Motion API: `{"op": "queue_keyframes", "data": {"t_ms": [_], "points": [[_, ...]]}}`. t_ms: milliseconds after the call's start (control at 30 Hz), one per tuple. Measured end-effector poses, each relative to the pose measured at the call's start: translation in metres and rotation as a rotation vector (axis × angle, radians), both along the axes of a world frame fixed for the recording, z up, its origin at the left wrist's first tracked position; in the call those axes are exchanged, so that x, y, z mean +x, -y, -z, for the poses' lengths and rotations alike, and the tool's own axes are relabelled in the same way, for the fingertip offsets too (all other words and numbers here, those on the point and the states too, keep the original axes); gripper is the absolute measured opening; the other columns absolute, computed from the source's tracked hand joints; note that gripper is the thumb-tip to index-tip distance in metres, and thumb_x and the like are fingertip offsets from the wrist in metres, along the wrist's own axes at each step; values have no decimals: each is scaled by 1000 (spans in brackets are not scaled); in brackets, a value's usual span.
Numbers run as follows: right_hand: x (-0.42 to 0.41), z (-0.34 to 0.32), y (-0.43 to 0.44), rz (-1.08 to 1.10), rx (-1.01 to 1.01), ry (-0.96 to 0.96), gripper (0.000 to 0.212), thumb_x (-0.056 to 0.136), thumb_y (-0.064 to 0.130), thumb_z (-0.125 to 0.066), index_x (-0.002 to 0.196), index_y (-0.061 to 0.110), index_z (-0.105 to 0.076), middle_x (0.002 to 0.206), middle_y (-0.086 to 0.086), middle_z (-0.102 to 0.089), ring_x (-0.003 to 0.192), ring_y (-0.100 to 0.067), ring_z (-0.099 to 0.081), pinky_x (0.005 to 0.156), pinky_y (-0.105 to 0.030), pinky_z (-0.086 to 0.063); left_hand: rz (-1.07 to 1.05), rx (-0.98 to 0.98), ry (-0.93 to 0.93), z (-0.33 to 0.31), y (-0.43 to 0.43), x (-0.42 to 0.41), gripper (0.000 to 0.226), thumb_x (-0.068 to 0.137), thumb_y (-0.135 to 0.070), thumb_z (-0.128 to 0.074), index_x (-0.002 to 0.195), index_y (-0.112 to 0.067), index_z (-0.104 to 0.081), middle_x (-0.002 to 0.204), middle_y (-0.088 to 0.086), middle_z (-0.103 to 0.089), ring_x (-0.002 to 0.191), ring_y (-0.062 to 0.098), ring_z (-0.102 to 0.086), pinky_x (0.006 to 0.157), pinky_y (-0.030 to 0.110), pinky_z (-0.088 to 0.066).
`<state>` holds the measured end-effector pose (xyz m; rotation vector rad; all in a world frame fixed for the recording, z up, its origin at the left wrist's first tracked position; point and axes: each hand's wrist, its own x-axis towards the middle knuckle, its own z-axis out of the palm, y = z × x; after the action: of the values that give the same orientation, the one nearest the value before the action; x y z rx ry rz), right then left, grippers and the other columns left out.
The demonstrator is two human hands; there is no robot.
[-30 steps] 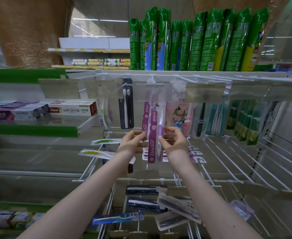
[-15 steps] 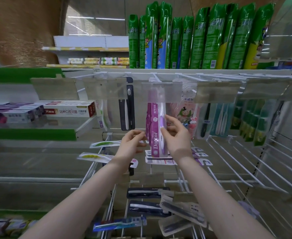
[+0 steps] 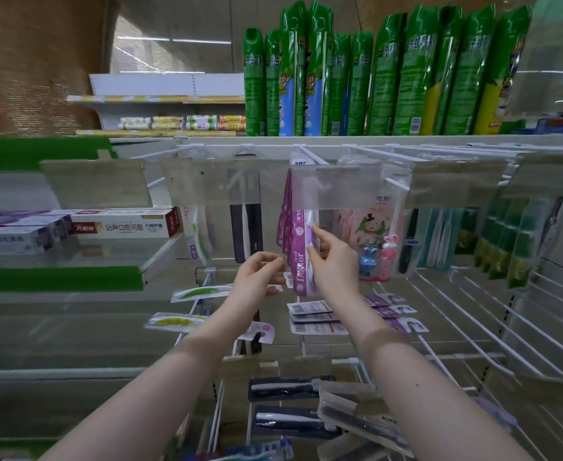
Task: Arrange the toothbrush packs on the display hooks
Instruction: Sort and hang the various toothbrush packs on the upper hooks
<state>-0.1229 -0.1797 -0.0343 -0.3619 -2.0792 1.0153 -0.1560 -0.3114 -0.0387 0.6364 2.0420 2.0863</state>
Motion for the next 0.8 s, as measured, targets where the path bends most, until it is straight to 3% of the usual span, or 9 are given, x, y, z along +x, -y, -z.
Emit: {"op": "queue_keyframes", "data": {"t_ms": [100,333,500,600,700,800], "points": [[-7,1,0,36,1,8,39,93,21,-56,131,28,-54,89,-4,-66,67,-15,-61,59,-28,-52,4,-11,0,0,0,-7,14,95,-21,-53,100,-10,-61,95,4,-65,83,19,-62,79,36,-52],[-17,10,2,37,6,20,42,95,24,-53,136,30,-48,100,-3,-67,83,-17,-65,75,-39,-58,18,-20,-12,3,0,-15,12,95,-22,-53,98,-12,-60,93,1,-66,83,19,-63,83,40,-52],[-5,15,5,15,33,139,52,94,21,-55,144,21,-37,131,-5,-57,111,-22,-59,94,-36,-50,18,-15,-6,7,0,-15,16,95,-21,-53,103,-9,-60,93,1,-65,82,18,-62,77,33,-52],[8,18,6,-50,49,178,46,93,15,-55,139,17,-46,132,-2,-57,110,-18,-59,87,-23,-45,20,-24,-2,11,-3,-9,14,95,-20,-52,101,-9,-59,91,1,-65,78,15,-62,70,27,-50],[18,22,4,-114,70,207,36,93,16,-55,130,15,-56,127,-2,-61,111,-17,-59,93,-26,-45,18,-25,6,14,-7,-3,15,95,-18,-52,102,-6,-57,92,5,-63,75,13,-60,66,24,-49],[29,26,-5,-181,111,284,34,93,16,-54,126,18,-59,125,1,-62,107,-17,-60,90,-26,-45,4,-14,15,15,-15,4,15,95,-16,-53,102,-3,-57,93,8,-63,74,14,-60,62,21,-51]]}}
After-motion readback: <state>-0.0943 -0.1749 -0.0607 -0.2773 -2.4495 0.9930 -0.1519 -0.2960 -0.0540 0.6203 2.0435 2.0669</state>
